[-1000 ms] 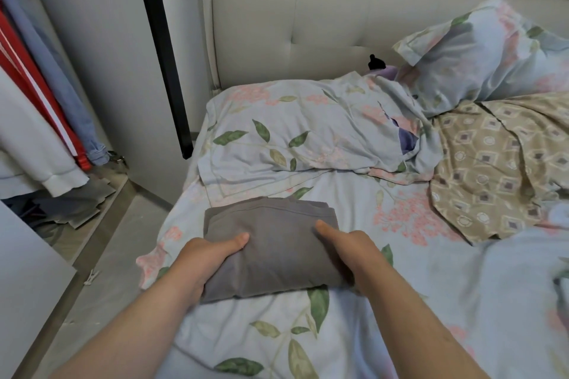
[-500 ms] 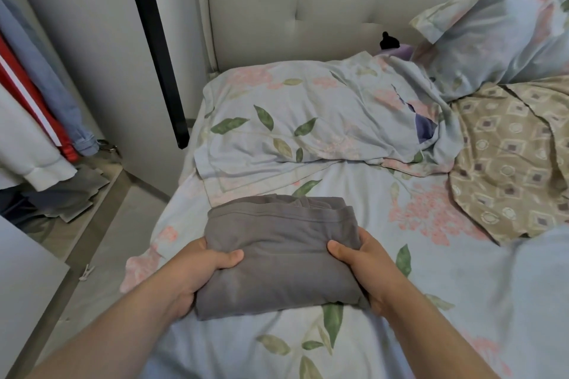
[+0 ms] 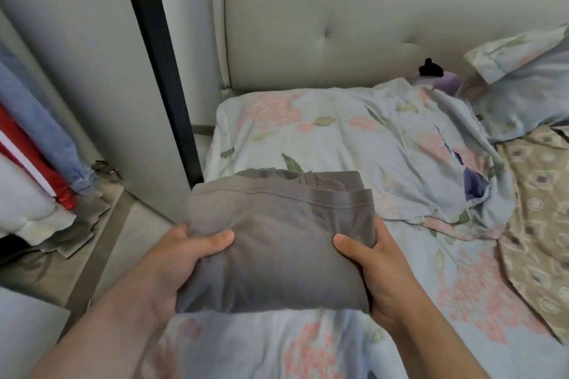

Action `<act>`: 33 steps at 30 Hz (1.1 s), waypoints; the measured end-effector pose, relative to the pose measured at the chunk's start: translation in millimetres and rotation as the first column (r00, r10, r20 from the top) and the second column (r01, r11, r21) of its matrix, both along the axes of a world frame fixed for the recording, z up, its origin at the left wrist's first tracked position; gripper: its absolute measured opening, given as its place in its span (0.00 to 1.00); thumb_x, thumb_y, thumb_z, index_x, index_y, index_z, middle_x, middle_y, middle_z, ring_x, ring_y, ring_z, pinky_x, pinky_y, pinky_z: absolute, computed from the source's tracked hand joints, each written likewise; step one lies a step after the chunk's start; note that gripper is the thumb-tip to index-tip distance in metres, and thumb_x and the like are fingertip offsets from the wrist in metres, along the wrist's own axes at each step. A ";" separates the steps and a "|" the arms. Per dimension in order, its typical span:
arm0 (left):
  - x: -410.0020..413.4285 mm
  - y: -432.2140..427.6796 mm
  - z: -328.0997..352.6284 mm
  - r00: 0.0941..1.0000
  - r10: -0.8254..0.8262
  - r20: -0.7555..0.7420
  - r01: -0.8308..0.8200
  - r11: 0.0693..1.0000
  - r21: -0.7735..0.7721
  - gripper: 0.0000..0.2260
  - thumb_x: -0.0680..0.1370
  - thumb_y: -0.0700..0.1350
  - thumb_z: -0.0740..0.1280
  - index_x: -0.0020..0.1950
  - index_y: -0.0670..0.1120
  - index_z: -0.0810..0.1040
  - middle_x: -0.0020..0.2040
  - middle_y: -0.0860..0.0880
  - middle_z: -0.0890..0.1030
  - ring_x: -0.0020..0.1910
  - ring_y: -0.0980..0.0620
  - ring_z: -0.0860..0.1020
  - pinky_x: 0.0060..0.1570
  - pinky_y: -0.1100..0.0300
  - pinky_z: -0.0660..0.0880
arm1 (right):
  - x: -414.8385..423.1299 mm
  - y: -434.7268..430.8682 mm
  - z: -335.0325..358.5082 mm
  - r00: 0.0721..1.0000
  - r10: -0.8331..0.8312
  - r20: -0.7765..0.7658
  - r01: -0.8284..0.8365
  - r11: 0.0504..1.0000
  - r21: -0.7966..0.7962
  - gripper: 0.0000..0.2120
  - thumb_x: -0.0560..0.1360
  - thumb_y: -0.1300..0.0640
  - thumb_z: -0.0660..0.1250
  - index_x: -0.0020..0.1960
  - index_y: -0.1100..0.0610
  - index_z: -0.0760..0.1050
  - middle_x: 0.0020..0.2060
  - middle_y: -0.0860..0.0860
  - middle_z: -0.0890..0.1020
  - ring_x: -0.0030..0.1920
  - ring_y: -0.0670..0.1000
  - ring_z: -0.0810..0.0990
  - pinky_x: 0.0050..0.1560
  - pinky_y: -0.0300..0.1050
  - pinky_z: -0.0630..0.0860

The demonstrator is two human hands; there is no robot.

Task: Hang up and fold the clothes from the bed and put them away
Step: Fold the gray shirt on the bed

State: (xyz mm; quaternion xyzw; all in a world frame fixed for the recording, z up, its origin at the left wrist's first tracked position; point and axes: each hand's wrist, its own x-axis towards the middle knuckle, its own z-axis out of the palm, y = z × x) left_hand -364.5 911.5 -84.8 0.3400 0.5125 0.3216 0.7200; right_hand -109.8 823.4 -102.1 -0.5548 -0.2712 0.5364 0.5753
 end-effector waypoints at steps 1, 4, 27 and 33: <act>-10.4 1.9 11.7 1.000 0.012 0.014 -0.012 1.000 0.005 0.23 0.61 0.40 0.76 0.56 0.40 0.81 0.50 0.40 0.86 0.46 0.40 0.85 0.41 0.51 0.82 | -8.3 4.1 13.2 1.000 0.016 -0.023 -0.016 1.000 0.000 0.26 0.67 0.59 0.76 0.62 0.44 0.77 0.57 0.52 0.85 0.55 0.58 0.85 0.45 0.53 0.82; -51.6 7.2 56.1 0.997 0.056 0.050 -0.058 0.997 0.046 0.22 0.62 0.37 0.74 0.56 0.38 0.81 0.51 0.37 0.85 0.48 0.39 0.85 0.40 0.51 0.83 | -41.7 19.3 59.5 0.996 0.071 -0.046 -0.071 0.997 0.007 0.27 0.67 0.60 0.76 0.64 0.45 0.77 0.59 0.53 0.84 0.57 0.59 0.84 0.47 0.55 0.82; -264.5 58.4 512.1 0.855 0.426 -0.296 -0.185 0.784 0.592 0.21 0.68 0.38 0.80 0.57 0.49 0.78 0.52 0.53 0.83 0.54 0.49 0.81 0.60 0.48 0.74 | -267.9 115.8 524.5 0.875 -0.045 0.483 -0.091 0.963 0.255 0.24 0.76 0.62 0.68 0.61 0.35 0.75 0.53 0.36 0.84 0.53 0.38 0.82 0.48 0.34 0.79; -275.2 73.8 568.1 0.803 0.536 -0.262 -0.199 0.654 0.730 0.28 0.65 0.32 0.80 0.63 0.43 0.77 0.47 0.52 0.81 0.45 0.57 0.79 0.47 0.77 0.70 | -276.1 144.2 577.3 0.837 -0.111 0.535 -0.098 0.933 0.347 0.28 0.74 0.65 0.71 0.66 0.39 0.73 0.57 0.36 0.82 0.57 0.34 0.79 0.59 0.32 0.74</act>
